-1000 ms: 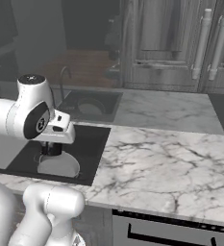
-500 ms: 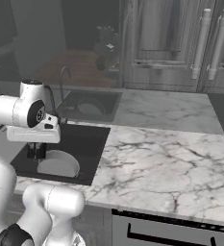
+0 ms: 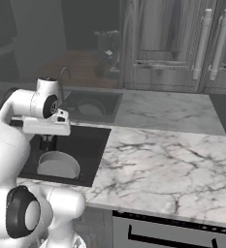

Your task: Pick the pot and mug and place them in the sink. Then turn on the water.

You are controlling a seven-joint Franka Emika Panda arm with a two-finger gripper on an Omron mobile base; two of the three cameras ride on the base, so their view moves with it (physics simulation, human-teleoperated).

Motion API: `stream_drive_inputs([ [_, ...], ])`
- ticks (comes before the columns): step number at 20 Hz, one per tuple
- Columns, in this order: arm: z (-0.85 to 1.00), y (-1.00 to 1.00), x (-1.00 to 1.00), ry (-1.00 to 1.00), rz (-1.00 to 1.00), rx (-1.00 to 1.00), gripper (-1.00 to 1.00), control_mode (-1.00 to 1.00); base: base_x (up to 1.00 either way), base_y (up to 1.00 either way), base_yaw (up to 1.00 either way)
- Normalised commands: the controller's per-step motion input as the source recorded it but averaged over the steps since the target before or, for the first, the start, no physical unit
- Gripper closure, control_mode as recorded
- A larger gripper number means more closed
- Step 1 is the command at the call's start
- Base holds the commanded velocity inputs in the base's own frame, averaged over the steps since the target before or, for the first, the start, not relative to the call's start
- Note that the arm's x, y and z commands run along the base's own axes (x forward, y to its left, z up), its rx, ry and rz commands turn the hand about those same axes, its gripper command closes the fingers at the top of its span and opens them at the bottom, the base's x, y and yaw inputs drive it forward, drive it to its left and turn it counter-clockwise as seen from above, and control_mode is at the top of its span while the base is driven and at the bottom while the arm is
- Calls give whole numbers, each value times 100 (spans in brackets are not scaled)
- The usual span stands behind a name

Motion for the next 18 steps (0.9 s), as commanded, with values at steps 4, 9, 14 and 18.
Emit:
stream_drive_inputs([
  [4,-20,-20,50,0,0,0,100,-100,0,0,0],
  [9,-35,-2,19,-7,0,0,100,-100,0,0,0],
  [14,-42,0,4,-24,0,0,100,-100,0,0,0],
  [18,-35,0,14,-28,0,0,100,-100,0,0,0],
])
